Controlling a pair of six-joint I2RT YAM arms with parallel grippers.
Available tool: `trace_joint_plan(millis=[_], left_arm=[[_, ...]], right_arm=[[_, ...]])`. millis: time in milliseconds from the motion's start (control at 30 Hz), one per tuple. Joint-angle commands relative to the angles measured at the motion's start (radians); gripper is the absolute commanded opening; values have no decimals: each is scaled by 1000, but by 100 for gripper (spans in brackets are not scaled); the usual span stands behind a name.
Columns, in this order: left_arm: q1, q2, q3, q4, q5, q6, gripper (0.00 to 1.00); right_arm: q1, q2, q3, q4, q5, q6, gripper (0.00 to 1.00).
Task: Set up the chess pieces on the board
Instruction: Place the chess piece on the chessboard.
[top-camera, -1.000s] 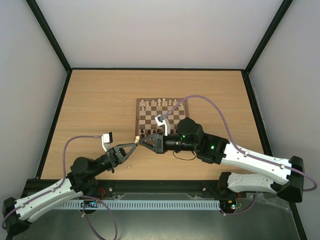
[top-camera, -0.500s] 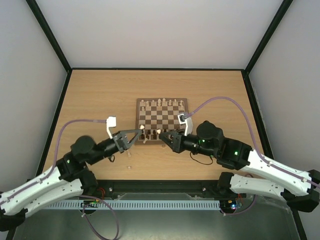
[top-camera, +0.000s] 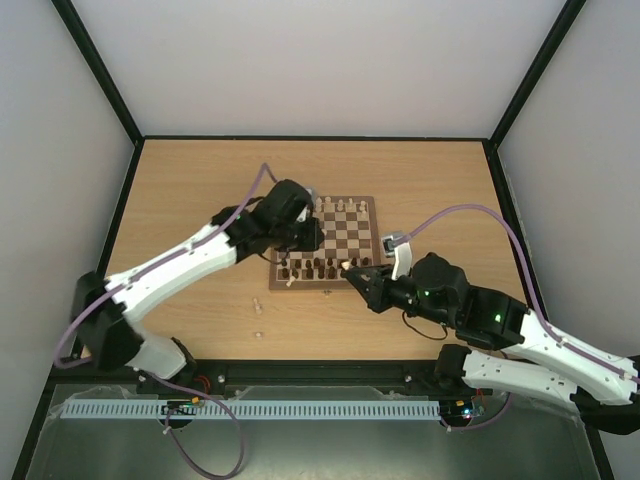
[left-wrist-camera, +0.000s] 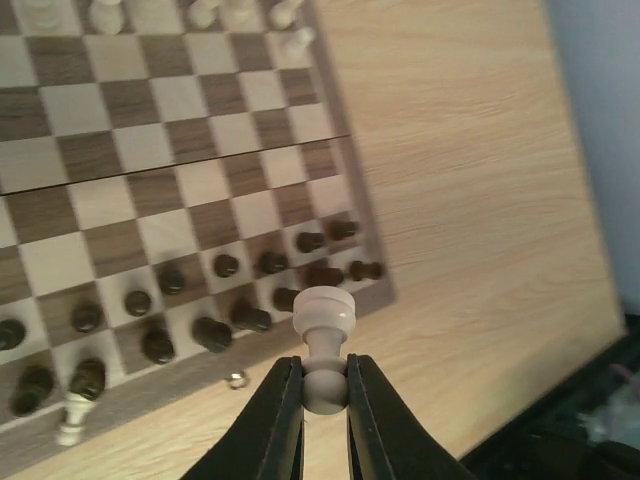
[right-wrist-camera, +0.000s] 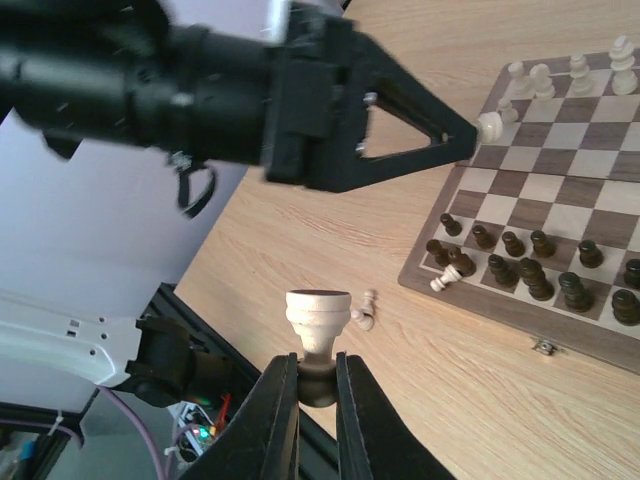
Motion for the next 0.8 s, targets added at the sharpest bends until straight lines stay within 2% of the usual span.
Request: trace_joint_plan(millis=[0, 167, 500, 600, 767], left_arm=[[50, 172, 152, -295, -29, 115, 7], [116, 378, 295, -425, -68, 156, 7], [154, 742, 765, -735, -152, 176, 7], [172, 813, 831, -783, -135, 189, 7], [218, 849, 829, -782, -88, 201, 7]], right_arm=[[-4, -19, -22, -72, 26, -49, 9], [-5, -28, -61, -65, -13, -81, 9], [-6, -67, -122, -60, -36, -148, 9], [-6, -83, -133, -57, -46, -157, 10], [-6, -106, -142, -65, -49, -168, 10]])
